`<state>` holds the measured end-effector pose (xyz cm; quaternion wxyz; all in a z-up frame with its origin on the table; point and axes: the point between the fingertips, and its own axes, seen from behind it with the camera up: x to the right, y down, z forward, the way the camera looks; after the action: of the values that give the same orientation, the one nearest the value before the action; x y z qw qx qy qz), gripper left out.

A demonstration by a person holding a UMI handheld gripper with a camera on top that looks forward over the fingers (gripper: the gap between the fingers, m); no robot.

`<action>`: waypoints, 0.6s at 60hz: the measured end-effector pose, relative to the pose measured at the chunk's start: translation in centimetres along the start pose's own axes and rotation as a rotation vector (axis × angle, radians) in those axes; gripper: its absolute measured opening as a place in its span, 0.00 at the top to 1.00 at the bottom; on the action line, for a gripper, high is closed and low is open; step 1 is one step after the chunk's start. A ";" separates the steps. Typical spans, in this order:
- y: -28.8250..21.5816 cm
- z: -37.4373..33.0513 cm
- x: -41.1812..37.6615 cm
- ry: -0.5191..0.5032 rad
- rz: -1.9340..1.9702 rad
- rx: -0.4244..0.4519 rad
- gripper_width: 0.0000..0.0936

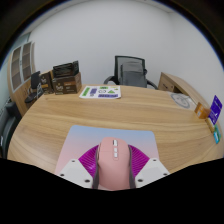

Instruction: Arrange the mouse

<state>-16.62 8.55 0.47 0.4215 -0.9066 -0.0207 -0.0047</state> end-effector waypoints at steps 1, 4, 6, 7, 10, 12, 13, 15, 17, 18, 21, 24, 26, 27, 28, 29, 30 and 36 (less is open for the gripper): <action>0.3 0.1 -0.1 0.004 -0.002 -0.010 0.56; 1.3 0.4 -0.3 0.009 -0.001 -0.032 0.55; 1.4 0.7 -0.3 0.017 -0.012 -0.017 0.55; 1.4 0.6 -0.3 0.020 -0.016 -0.019 0.55; 1.3 0.7 -0.3 0.027 -0.016 -0.026 0.51; 1.3 0.6 -0.3 0.031 -0.013 -0.033 0.48; 1.3 0.6 -0.2 0.032 -0.012 -0.036 0.47; 1.4 0.6 -0.2 0.032 -0.003 -0.049 0.43; 1.6 0.5 -0.2 0.034 0.015 -0.065 0.39; 1.6 0.5 0.0 0.039 0.027 -0.069 0.35; 1.5 0.1 0.3 0.052 0.055 -0.073 0.16; 1.4 -0.8 0.7 0.070 0.084 -0.060 0.10; 1.6 -1.4 0.6 0.072 0.095 -0.056 0.11; 1.8 -1.7 0.4 0.069 0.094 -0.055 0.11; 1.8 -2.3 0.3 0.064 0.092 -0.058 0.11; 1.9 -2.7 -0.1 0.056 0.087 -0.056 0.11; 2.0 -3.2 -0.4 0.048 0.080 -0.054 0.11; 2.8 -6.7 -1.8 0.016 0.039 -0.043 0.11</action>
<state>-18.24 1.57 2.60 0.4022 -0.9155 0.0006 -0.0042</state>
